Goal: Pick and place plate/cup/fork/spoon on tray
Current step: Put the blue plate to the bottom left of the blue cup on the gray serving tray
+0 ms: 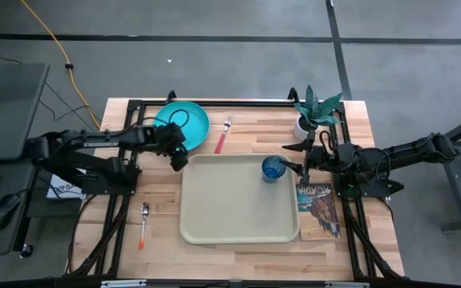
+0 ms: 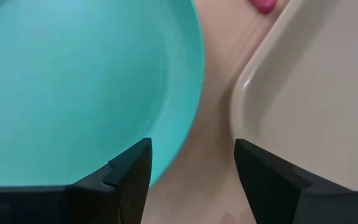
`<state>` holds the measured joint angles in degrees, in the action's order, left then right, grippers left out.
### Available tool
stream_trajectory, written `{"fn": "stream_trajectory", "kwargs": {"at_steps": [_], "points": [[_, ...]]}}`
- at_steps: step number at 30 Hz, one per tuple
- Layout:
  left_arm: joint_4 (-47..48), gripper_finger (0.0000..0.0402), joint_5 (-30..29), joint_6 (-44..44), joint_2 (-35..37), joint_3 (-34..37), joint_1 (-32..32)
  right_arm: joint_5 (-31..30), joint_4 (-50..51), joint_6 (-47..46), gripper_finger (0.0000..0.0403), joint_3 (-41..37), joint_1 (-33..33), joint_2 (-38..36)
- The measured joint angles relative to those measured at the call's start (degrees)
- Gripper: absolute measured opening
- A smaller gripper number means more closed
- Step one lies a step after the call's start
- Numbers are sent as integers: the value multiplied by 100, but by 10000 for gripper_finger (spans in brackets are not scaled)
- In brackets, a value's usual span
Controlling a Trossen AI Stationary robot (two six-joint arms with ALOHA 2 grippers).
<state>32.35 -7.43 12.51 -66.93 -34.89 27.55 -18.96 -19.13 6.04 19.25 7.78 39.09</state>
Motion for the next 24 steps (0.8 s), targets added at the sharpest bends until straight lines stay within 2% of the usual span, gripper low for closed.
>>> {"fn": "stream_trajectory", "kwargs": {"at_steps": [11,13,18,24], "points": [[626,212,41,-1736,-1027,-335,212,0,4,-107,220,0,0,0],[725,212,-210,-1994,-1183,-335,212,2,4,-108,220,0,0,0],[659,212,-1272,-2202,-1539,-335,212,2,4,-109,220,0,-1,0],[558,211,-1271,-2377,-1875,-337,212,2,6,-109,220,0,-1,0]]}}
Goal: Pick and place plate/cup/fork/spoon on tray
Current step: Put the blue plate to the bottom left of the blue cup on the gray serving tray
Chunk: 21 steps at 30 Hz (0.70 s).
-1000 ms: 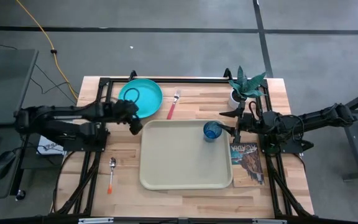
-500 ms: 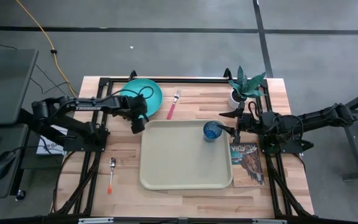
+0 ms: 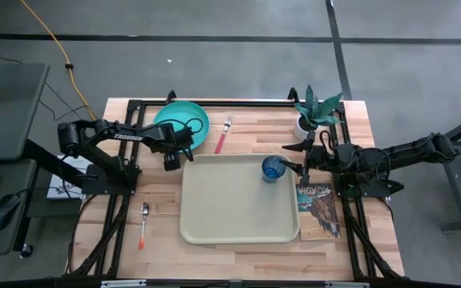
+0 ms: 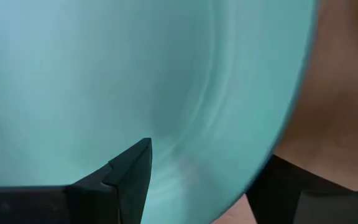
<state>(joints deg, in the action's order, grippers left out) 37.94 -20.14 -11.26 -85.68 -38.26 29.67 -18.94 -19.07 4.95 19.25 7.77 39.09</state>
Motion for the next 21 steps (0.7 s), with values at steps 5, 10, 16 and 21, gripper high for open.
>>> {"fn": "stream_trajectory", "kwargs": {"at_steps": [5,10,16,21], "points": [[-10,180,-13,-46,-87,-18,-7,0,2,-1,220,0,2,0],[-2,59,-69,127,23,-138,-50,0,2,0,220,0,0,0],[213,13,-201,282,194,-429,-193,2,2,0,220,0,2,0],[780,3,-544,492,411,-837,-546,2,3,0,220,0,1,0]]}}
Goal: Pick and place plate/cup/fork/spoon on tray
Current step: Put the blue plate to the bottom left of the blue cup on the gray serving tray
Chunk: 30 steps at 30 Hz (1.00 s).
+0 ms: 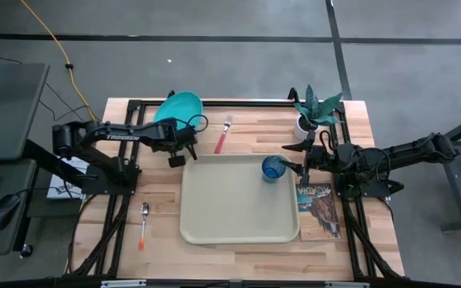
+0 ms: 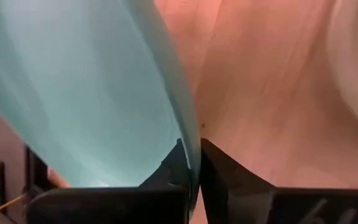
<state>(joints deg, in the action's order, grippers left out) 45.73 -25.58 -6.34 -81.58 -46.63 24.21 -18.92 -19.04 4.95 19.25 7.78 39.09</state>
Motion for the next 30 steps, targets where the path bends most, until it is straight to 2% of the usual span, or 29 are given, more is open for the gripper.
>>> {"fn": "stream_trajectory", "kwargs": {"at_steps": [6,10,16,24,30], "points": [[332,1,-115,186,237,-477,-792,0,1,0,220,0,-1,0],[347,0,-405,234,271,-745,-1485,0,-1,0,220,0,0,0],[405,0,-519,423,63,-1190,-2833,0,-4,0,220,0,0,0],[402,0,-508,341,-1205,-2017,-4562,-12,-29,-1,220,0,1,0],[395,0,-713,-299,-2450,-2566,-5235,-13,-30,-2,220,0,1,0]]}}
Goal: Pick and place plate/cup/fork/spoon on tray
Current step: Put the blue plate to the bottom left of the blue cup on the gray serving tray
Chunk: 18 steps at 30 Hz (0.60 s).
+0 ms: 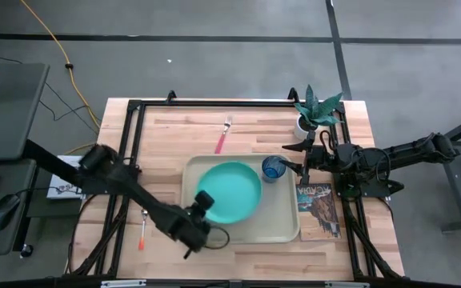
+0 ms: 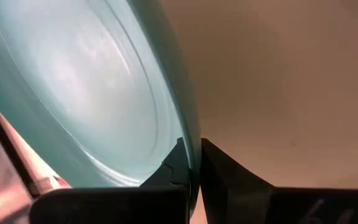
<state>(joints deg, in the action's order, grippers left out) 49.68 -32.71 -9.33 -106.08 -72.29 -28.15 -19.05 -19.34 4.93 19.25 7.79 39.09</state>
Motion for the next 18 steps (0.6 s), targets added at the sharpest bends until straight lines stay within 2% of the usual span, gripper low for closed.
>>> {"fn": "stream_trajectory", "kwargs": {"at_steps": [8,18], "points": [[54,0,-355,-180,-950,-204,3,0,5,-155,220,0,0,2],[28,0,-56,-273,-1032,-210,-57,7,22,-153,220,0,0,2]]}}
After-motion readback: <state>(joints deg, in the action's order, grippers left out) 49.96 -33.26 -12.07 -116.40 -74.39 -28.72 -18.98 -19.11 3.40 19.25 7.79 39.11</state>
